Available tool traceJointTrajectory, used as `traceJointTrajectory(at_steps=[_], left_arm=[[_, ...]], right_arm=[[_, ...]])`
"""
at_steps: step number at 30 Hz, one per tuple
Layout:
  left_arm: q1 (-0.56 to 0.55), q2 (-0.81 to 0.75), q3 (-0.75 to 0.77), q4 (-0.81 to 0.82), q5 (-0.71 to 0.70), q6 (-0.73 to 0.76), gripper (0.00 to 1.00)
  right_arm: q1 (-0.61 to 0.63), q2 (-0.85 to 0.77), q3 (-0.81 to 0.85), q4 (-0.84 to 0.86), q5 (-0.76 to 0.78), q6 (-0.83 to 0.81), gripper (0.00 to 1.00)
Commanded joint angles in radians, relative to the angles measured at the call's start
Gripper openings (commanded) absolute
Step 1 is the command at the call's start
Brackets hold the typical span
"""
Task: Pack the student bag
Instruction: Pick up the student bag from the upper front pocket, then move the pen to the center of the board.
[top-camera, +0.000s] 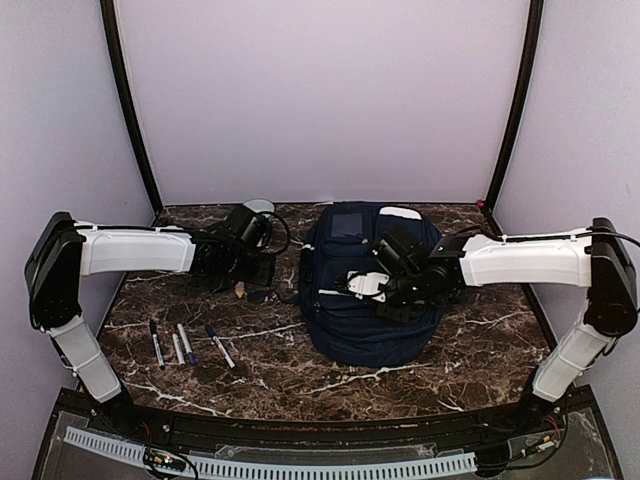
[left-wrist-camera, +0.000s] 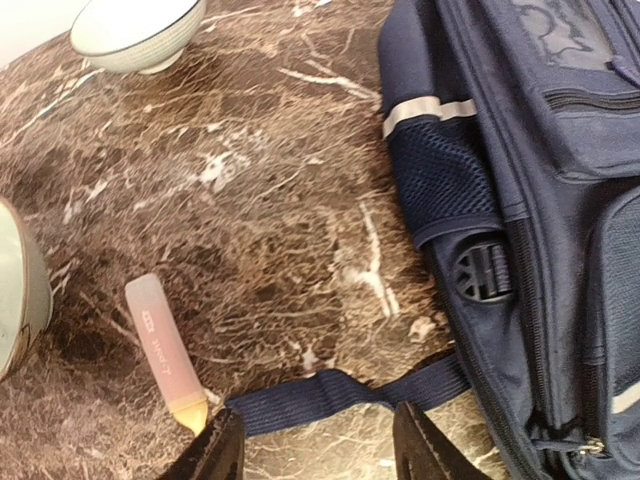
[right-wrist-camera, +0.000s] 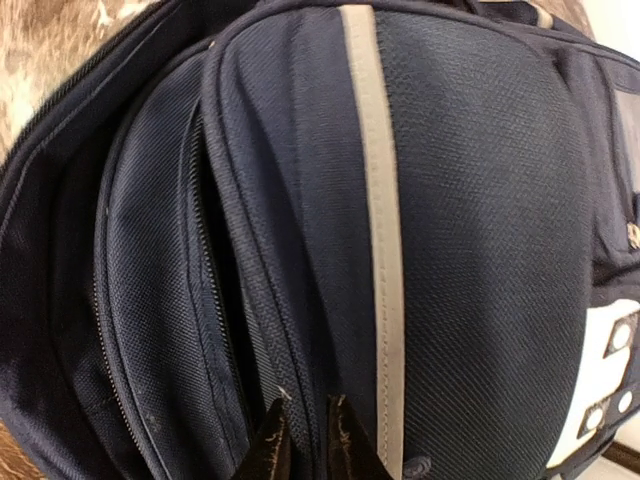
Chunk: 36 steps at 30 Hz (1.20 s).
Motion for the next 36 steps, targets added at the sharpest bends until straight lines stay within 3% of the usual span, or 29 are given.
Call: traceJointTrajectory(at_steps=[1,5,9,16,36], left_arm=[[0.006,-0.044,-0.017,-0.052,-0.056,-0.051,0.54],[0.026,-0.039,-0.025,-0.093,-0.063,-0.105,0.56],[0.054,-0.028,-0.036,-0.125,-0.058,-0.157,0.57],[0.090,0.046,-0.019,-0.150,-0.060,-0.198,0.55],[0.183,0.261,0.129,-0.167,-0.074,-0.205,0.55]], right_arm=[[-0.034,-0.073,0.092,0.013,0.017,0.010,0.10],[-0.061,-0.082,0.083,0.041,-0.012,0.016,0.00],[-0.086,-0.079,0.030,0.115,-0.038,0.030,0.00],[-0.087,-0.054,0.052,0.102,-0.092,0.064,0.00],[-0.087,-0.057,0.032,0.112,-0.115,0.071,0.00]])
